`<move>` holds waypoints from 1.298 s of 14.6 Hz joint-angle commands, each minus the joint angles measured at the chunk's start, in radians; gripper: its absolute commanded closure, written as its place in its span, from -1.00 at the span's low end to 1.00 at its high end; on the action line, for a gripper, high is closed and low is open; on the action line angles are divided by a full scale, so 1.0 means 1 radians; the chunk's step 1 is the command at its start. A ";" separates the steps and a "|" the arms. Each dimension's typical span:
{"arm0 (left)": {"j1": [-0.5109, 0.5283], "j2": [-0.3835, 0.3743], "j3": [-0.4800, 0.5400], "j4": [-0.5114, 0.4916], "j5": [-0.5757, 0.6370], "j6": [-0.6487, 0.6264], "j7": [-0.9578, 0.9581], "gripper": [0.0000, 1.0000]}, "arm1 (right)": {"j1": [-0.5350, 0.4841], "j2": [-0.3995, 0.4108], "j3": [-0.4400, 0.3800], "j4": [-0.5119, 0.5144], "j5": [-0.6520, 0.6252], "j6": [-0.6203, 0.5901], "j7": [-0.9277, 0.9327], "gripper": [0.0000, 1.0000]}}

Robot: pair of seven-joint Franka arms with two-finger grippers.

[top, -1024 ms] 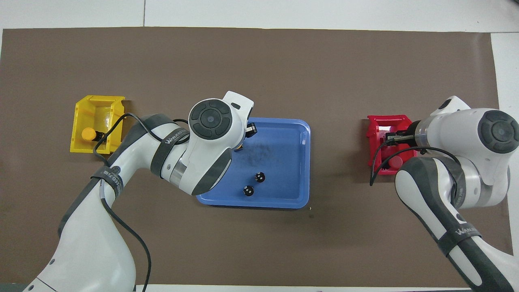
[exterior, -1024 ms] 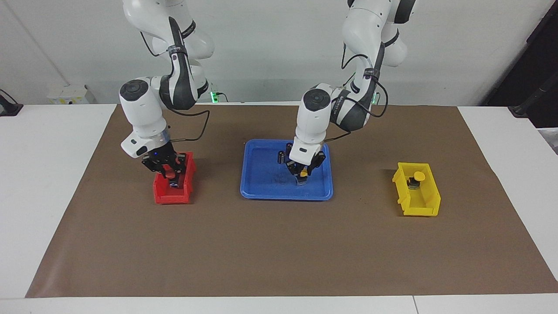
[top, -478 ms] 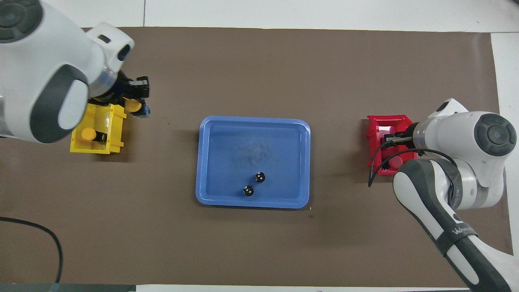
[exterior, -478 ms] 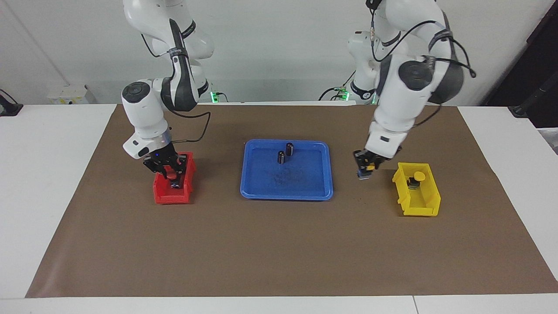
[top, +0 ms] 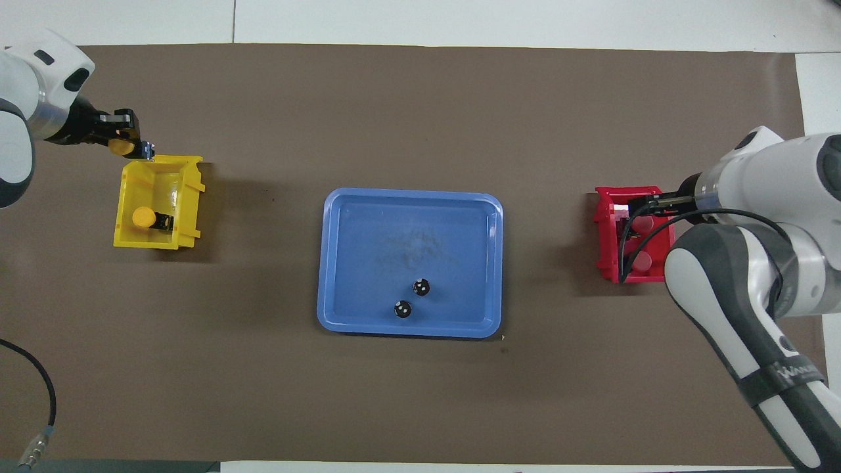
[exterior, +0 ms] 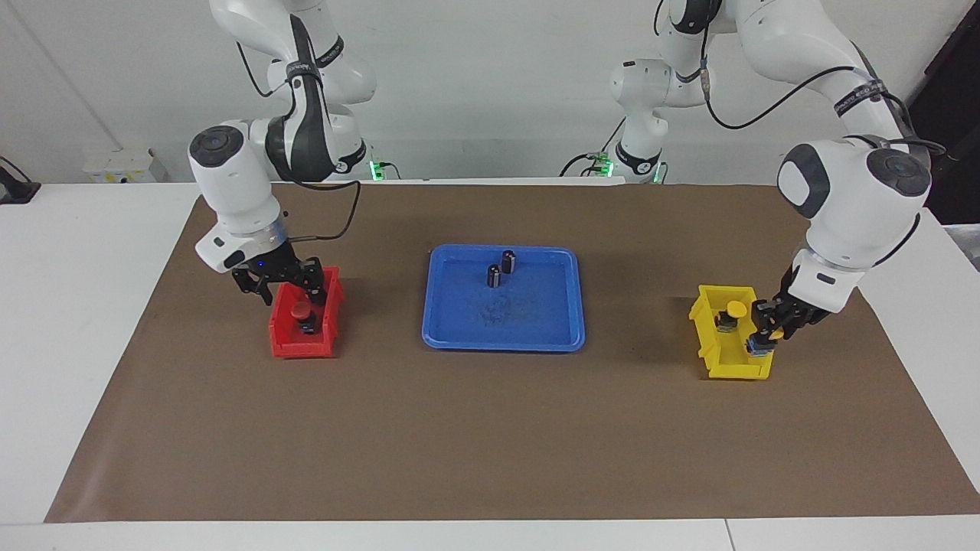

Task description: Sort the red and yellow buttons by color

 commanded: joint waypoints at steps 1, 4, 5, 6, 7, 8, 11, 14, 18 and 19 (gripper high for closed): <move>0.026 -0.009 -0.010 -0.082 -0.005 0.064 0.069 0.97 | -0.018 -0.026 0.002 0.137 0.016 -0.186 -0.021 -0.99; 0.023 -0.015 -0.013 -0.128 -0.007 0.087 0.087 0.97 | -0.033 -0.049 -0.015 0.278 0.016 -0.395 -0.021 -1.00; 0.021 -0.015 -0.014 -0.130 -0.007 0.081 0.087 0.97 | -0.045 -0.050 -0.016 0.327 0.016 -0.469 -0.021 -1.00; 0.015 -0.018 -0.014 -0.137 -0.007 0.081 0.086 0.97 | -0.056 -0.052 -0.020 0.362 0.015 -0.538 -0.025 -1.00; 0.012 -0.021 -0.014 -0.145 -0.007 0.084 0.086 0.97 | -0.059 -0.067 -0.023 0.373 0.015 -0.572 -0.025 -1.00; 0.011 -0.026 -0.014 -0.163 -0.008 0.089 0.086 0.97 | -0.059 -0.076 -0.024 0.375 0.015 -0.577 -0.027 -1.00; 0.009 -0.012 -0.019 -0.194 -0.008 0.135 0.086 0.97 | -0.064 -0.073 -0.041 0.412 0.012 -0.606 -0.028 -1.00; 0.009 -0.006 -0.021 -0.216 -0.008 0.181 0.086 0.95 | -0.059 -0.069 -0.049 0.415 0.005 -0.601 -0.028 -1.00; 0.009 -0.006 -0.021 -0.216 -0.030 0.179 0.084 -0.08 | -0.061 -0.067 -0.050 0.418 0.009 -0.606 -0.028 -1.00; 0.009 -0.006 -0.019 -0.214 -0.030 0.181 0.084 -0.21 | -0.061 -0.067 -0.050 0.418 0.005 -0.604 -0.028 -1.00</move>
